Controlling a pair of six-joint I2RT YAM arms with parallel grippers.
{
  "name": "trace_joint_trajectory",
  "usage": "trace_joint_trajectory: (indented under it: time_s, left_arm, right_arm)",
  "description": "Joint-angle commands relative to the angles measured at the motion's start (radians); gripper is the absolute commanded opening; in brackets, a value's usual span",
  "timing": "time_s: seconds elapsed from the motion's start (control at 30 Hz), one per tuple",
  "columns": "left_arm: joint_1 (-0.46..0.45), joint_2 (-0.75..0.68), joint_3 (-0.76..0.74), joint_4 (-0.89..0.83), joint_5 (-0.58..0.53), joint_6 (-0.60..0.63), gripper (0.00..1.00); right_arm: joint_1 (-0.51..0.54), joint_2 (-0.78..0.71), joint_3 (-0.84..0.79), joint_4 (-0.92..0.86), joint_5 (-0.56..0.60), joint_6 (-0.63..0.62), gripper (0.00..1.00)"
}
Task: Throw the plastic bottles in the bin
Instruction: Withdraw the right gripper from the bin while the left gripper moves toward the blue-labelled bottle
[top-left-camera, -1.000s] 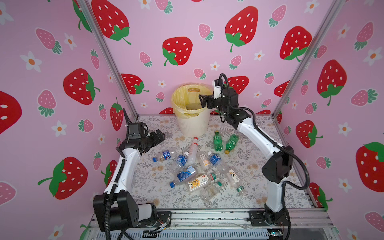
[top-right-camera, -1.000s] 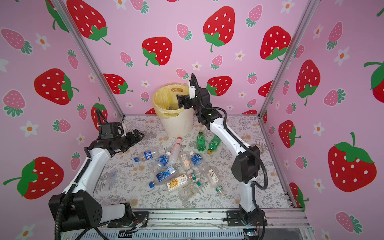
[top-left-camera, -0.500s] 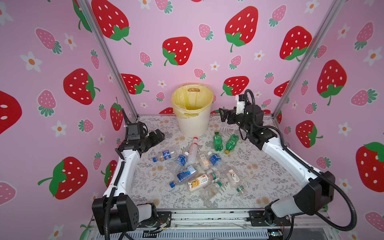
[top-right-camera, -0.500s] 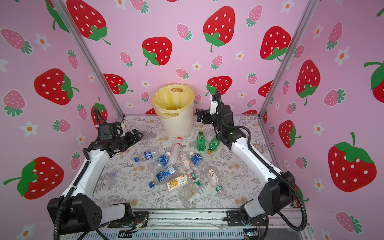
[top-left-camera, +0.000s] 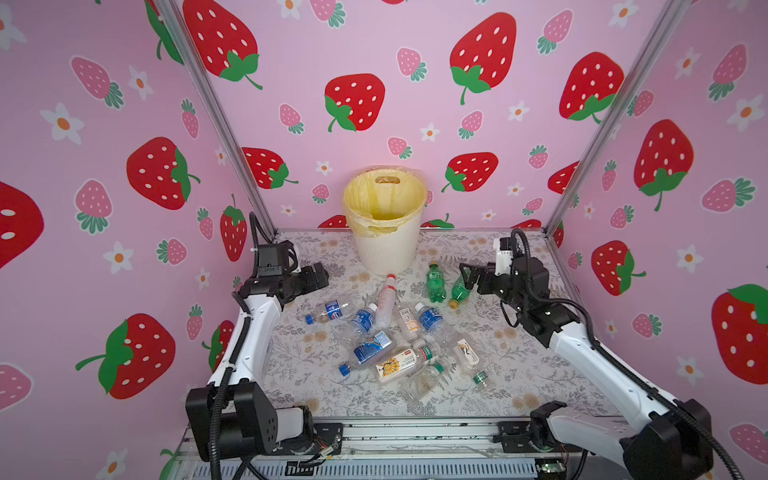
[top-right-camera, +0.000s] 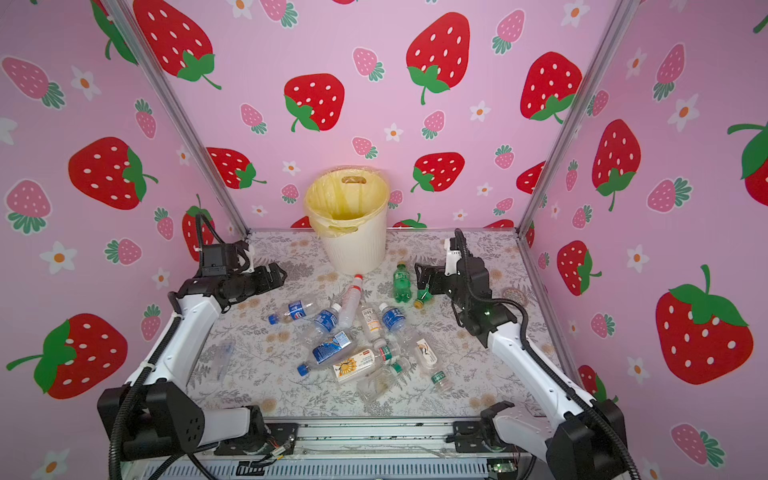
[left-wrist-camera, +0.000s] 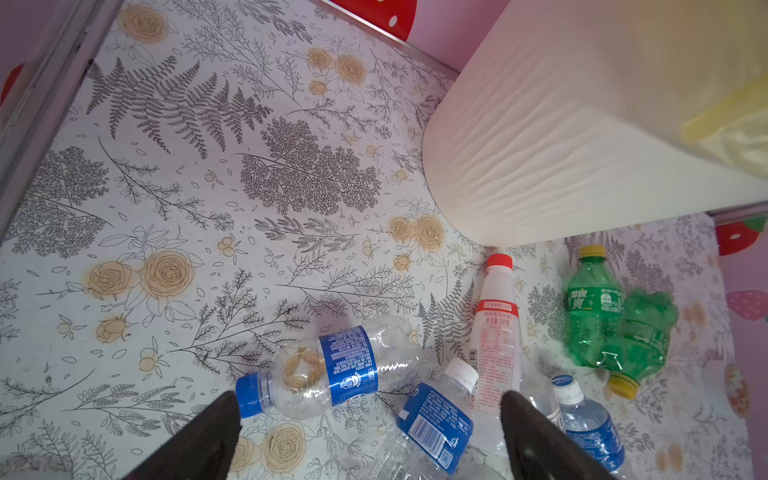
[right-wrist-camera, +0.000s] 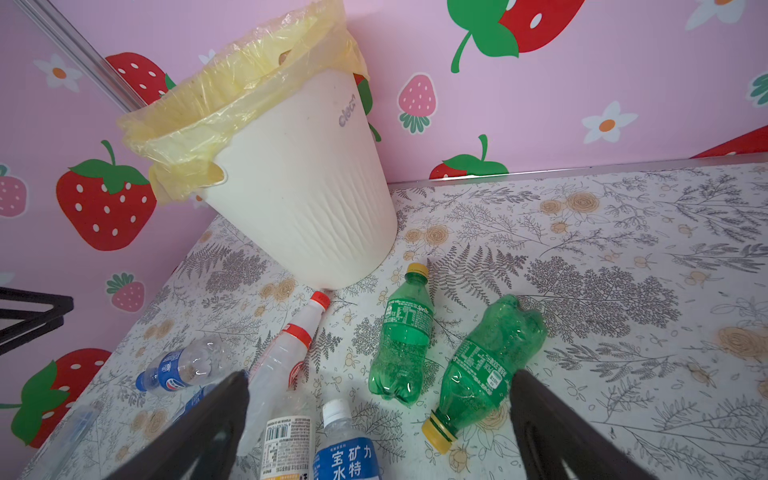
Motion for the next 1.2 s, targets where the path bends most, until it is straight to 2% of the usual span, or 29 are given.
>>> trace_joint_trajectory:
  time_s: [0.0,0.1,0.27,0.37,0.47,0.53,0.87,1.17]
  left_arm:
    - [-0.023,0.035,0.086,-0.103,-0.041,0.125,0.99]
    - [-0.062,0.056,0.125,-0.151,-0.145,0.211,0.99]
    - [-0.104,0.057,0.11,-0.133,-0.146,0.323,0.99]
    - [-0.141,0.041,0.076,-0.119,-0.018,0.433,0.99]
    - [-0.201,0.03,0.051,-0.093,-0.094,0.516,0.99]
    - [-0.219,0.044,0.065,-0.102,-0.186,0.563,0.99]
    - [-0.231,0.144,0.018,-0.062,-0.324,0.605,0.99]
    - [-0.229,0.175,-0.02,-0.036,-0.309,0.644,0.99]
  right_arm:
    - [-0.004,-0.081,-0.062,-0.018,-0.023,-0.016,0.99]
    - [-0.004,-0.144,-0.113,-0.014,-0.079,-0.044,0.99]
    - [-0.005,-0.219,-0.172,-0.039,-0.07,-0.058,0.99]
    - [-0.005,-0.233,-0.183,-0.06,-0.066,-0.065,0.99]
    - [-0.005,-0.24,-0.193,-0.063,-0.087,-0.065,0.99]
    - [-0.005,-0.245,-0.205,-0.058,-0.094,-0.064,0.99]
    - [-0.007,-0.243,-0.224,-0.044,-0.098,-0.071,0.99]
    - [-0.008,-0.237,-0.221,-0.048,-0.098,-0.085,0.99]
